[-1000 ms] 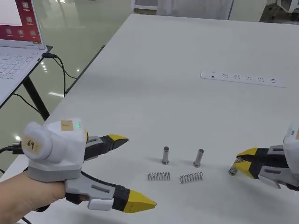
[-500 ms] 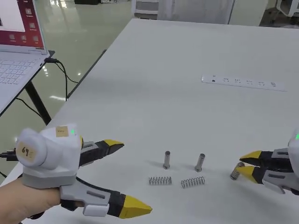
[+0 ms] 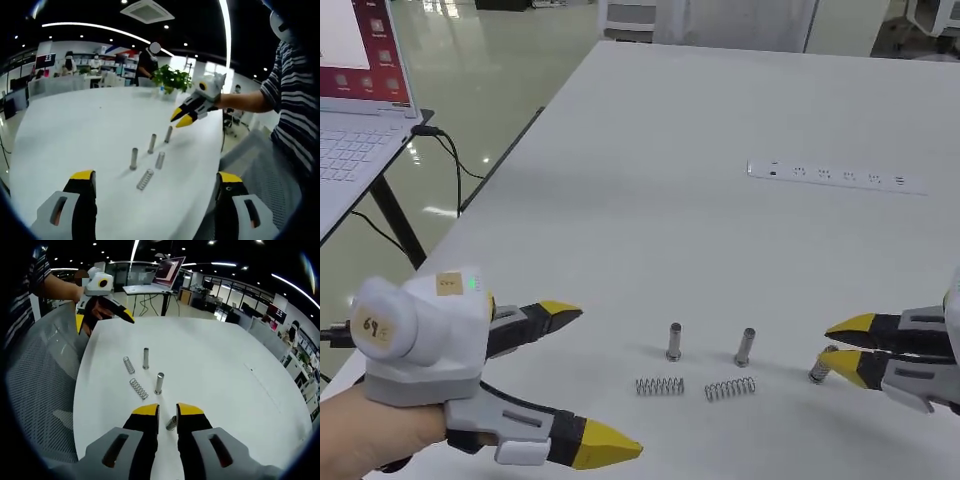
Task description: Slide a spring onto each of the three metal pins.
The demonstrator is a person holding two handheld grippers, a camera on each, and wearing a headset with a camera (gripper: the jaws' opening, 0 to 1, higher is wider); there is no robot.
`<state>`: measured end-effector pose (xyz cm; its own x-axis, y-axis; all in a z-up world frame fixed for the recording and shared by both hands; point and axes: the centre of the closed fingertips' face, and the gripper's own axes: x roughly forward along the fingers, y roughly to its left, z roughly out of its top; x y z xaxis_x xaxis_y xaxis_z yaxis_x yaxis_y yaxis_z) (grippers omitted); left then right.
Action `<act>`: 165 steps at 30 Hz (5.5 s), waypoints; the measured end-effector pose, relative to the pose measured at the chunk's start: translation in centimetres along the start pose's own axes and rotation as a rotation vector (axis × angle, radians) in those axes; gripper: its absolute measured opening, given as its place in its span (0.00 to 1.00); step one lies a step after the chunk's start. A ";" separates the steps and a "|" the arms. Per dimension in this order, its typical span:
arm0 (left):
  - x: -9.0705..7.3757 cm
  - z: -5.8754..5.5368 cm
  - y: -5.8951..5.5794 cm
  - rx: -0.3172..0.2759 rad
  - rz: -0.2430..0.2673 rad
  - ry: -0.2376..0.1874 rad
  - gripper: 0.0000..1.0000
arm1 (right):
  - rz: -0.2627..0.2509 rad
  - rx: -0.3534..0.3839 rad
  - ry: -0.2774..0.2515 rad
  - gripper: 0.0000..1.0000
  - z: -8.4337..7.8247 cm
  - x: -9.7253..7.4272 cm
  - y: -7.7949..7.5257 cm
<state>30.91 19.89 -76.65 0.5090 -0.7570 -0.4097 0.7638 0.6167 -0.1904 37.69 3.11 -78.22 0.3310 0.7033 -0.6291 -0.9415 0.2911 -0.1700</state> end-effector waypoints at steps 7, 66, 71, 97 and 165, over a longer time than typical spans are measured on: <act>-0.2 0.0 0.1 0.000 0.006 -0.002 0.97 | 0.018 -0.018 0.011 0.11 -0.3 0.2 0.6; -0.7 -1.2 0.2 0.009 0.016 0.034 0.96 | 0.231 -0.261 0.133 0.12 0.0 7.2 5.8; -0.8 -1.2 0.2 0.012 0.022 0.034 0.96 | 0.235 -0.261 0.144 0.12 -0.1 7.8 5.6; -1.1 -1.6 0.3 0.000 0.032 0.039 0.96 | 0.263 -0.229 0.215 0.08 -2.2 8.8 5.5; 6.9 -0.2 -5.1 0.117 -0.236 0.081 0.50 | 0.253 -0.242 0.149 0.08 0.7 1.3 8.1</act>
<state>30.43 11.53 -78.65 0.2819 -0.8541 -0.4370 0.9007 0.3926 -0.1863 30.49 6.82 -79.85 0.0899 0.6264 -0.7743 -0.9859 -0.0541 -0.1583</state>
